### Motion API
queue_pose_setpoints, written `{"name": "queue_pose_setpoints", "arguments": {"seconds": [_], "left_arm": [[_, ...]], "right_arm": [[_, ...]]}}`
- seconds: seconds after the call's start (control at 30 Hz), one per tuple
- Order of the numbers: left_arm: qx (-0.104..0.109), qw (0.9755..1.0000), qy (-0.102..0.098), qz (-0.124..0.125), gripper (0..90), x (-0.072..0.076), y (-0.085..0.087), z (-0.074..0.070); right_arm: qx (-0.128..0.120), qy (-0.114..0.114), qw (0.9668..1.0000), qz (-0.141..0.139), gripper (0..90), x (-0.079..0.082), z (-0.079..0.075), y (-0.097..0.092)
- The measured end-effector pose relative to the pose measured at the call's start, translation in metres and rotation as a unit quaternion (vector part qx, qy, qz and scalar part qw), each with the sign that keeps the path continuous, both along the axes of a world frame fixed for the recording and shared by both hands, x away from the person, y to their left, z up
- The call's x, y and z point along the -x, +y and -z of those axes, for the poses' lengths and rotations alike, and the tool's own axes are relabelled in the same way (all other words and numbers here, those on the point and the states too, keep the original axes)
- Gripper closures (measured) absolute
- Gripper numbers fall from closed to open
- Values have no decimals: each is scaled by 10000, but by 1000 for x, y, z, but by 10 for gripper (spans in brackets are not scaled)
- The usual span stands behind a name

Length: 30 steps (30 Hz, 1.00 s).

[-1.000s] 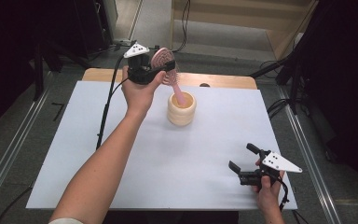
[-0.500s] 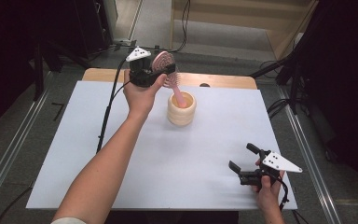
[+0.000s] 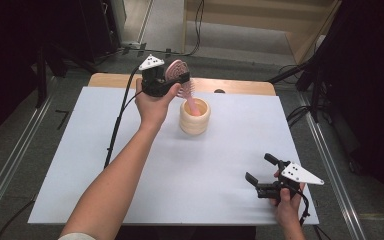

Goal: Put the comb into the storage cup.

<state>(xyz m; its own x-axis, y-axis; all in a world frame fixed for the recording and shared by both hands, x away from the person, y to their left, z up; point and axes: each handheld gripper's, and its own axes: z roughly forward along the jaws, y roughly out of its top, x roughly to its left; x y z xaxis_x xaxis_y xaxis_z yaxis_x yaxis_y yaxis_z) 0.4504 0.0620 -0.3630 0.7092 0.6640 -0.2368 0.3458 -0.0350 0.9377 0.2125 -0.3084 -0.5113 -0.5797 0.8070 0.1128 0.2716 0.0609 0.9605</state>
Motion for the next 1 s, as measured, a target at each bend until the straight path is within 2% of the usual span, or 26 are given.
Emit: {"name": "queue_pose_setpoints", "arguments": {"seconds": [0.23,1.0], "left_arm": [[-4,10000,0,-9,635,-1,-3,6],[-22,9998,190,-54,635,-2,-10,34]], "right_arm": [[-1,1,10000,0,0,0,0,0],[6,2,10000,-1,0,-1,0,0]]}}
